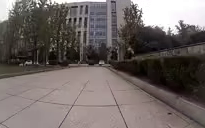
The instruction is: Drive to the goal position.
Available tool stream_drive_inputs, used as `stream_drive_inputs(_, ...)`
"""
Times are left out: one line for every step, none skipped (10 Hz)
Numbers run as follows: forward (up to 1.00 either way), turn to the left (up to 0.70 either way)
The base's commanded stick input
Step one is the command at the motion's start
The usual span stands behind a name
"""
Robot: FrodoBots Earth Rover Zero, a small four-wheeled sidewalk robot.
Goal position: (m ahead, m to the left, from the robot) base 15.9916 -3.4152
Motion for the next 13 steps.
stream_drive_inputs(0.0,0.0)
stream_drive_inputs(0.0,0.0)
stream_drive_inputs(0.06,0.0)
stream_drive_inputs(0.26,0.0)
stream_drive_inputs(0.45,0.0)
stream_drive_inputs(0.45,0.0)
stream_drive_inputs(0.45,0.0)
stream_drive_inputs(0.45,0.0)
stream_drive_inputs(0.45,0.0)
stream_drive_inputs(0.45,0.0)
stream_drive_inputs(0.45,0.0)
stream_drive_inputs(0.45,0.01)
stream_drive_inputs(0.45,0.02)
